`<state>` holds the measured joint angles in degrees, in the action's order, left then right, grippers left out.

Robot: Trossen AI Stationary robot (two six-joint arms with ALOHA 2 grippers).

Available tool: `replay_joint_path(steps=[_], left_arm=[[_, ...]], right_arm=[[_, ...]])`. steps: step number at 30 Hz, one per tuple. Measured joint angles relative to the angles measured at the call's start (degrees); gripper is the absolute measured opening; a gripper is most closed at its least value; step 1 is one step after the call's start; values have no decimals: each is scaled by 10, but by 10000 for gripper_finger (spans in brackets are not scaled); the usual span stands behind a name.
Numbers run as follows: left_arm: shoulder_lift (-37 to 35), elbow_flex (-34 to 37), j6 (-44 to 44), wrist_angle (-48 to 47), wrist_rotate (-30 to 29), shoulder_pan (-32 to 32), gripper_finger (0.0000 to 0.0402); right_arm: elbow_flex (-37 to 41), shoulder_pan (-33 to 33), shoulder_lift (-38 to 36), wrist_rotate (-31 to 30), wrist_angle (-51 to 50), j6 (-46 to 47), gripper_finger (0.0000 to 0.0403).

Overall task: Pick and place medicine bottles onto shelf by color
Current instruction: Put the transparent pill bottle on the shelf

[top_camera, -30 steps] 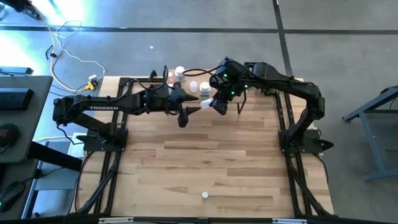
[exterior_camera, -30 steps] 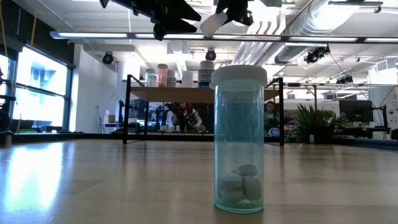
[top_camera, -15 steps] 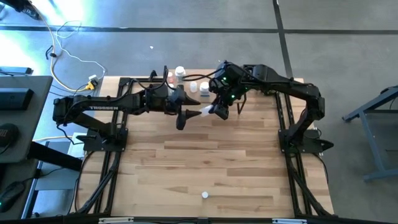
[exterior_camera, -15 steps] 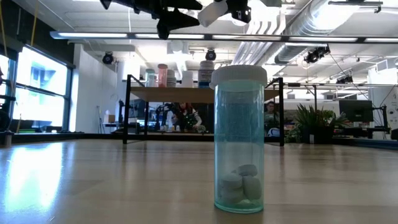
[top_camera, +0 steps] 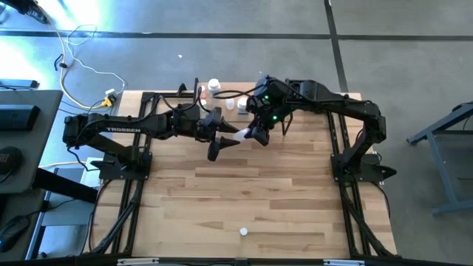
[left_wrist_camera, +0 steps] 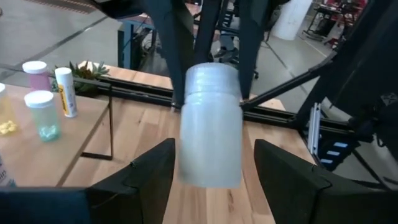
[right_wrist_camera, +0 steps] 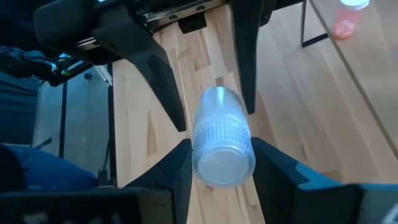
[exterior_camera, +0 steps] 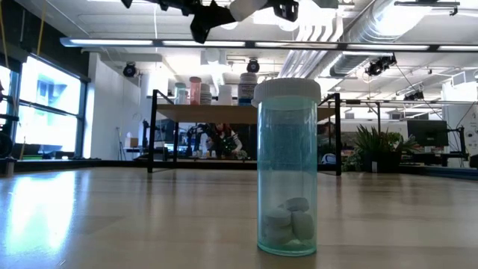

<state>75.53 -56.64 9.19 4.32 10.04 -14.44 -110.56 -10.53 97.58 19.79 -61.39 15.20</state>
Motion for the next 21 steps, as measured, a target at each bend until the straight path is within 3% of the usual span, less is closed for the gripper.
replay_joint_path(steps=[11, 21], left_arm=[[0, 0, 12, -1, 17, 0, 138], [0, 0, 12, -1, 17, 0, 135]], right_arm=[[0, 5, 0, 2, 7, 13, 123], [0, 5, 0, 2, 8, 13, 127]])
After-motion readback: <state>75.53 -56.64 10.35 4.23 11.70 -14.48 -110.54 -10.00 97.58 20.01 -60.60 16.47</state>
